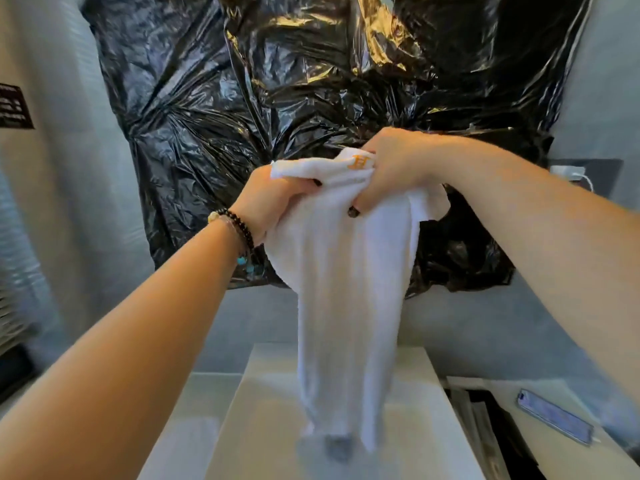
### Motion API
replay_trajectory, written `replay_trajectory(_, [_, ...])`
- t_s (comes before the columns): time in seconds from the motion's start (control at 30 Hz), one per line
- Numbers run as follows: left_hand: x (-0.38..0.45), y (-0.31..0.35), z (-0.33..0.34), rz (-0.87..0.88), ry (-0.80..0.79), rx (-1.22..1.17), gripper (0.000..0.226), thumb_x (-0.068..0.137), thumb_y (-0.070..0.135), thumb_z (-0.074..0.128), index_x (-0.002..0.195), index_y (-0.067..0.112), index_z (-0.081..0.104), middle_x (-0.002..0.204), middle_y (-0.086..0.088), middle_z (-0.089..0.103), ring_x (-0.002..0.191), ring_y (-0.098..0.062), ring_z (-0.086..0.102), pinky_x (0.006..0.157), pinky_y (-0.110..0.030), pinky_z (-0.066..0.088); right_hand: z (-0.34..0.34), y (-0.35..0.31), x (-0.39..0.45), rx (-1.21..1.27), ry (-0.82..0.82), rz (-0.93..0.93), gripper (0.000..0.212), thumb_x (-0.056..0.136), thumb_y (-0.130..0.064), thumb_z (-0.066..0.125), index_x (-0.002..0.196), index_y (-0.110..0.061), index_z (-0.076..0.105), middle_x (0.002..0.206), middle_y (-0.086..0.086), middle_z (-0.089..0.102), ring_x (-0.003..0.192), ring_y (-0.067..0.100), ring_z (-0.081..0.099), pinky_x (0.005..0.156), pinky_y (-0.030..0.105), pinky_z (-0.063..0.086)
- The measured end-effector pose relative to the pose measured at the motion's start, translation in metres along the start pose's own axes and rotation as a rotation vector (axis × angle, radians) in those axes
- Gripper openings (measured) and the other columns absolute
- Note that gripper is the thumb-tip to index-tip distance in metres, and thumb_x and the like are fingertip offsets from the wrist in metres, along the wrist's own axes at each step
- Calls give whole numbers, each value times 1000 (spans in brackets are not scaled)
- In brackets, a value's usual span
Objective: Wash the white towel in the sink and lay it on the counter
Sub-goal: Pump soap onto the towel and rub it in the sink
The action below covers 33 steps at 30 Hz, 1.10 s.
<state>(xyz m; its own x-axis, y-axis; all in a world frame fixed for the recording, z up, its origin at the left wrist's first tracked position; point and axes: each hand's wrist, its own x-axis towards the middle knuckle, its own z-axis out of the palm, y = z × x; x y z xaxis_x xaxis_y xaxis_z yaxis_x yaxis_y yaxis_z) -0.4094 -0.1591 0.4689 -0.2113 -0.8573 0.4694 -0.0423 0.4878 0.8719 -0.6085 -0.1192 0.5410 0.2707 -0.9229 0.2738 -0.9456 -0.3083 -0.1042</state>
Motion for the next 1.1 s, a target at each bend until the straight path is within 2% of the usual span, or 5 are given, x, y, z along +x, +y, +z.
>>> replay_trajectory(0.37, [-112, -238, 7, -704, -577, 717, 32, 74, 40, 83, 96, 23, 67, 98, 5, 67, 94, -16, 63, 76, -27, 50, 273, 64, -41, 177, -812, 117, 24, 73, -39, 80, 79, -22, 64, 72, -3, 63, 65, 17, 58, 58, 29, 46])
replay_trajectory(0.53, [-158, -321, 35, -745, -79, 539, 73, 83, 31, 75, 142, 16, 35, 132, -5, 54, 121, -24, 52, 95, -32, 46, 391, 74, -72, 186, -355, 390, 51, 82, -30, 73, 127, -16, 52, 127, 8, 54, 116, 28, 52, 91, 35, 46])
replay_trajectory(0.7, [-223, -373, 70, -645, -628, 918, 80, 97, 54, 40, 156, 25, -6, 163, -1, -11, 151, -22, -7, 122, -47, 5, 480, 45, -131, 142, -510, 240, 62, 98, -51, 33, 153, -28, 19, 162, 3, 8, 150, 22, 2, 119, 49, 7])
replay_trajectory(0.8, [-240, -393, 82, -570, -782, 1152, 68, 100, 57, 13, 153, 27, -17, 160, 0, -25, 149, -24, -16, 119, -56, 1, 514, 44, -148, 90, -509, 266, 74, 88, -63, 10, 152, -30, 26, 161, 4, 19, 149, 28, 13, 114, 56, 19])
replay_trajectory(1.1, [-207, -441, 89, -240, -595, 1293, 45, 95, 42, 27, 107, 14, 60, 111, -11, 60, 94, -33, 56, 74, -44, 46, 551, 67, -105, 34, -53, 185, 33, 82, -39, 49, 90, -12, 65, 86, 9, 63, 79, 33, 59, 54, 39, 46])
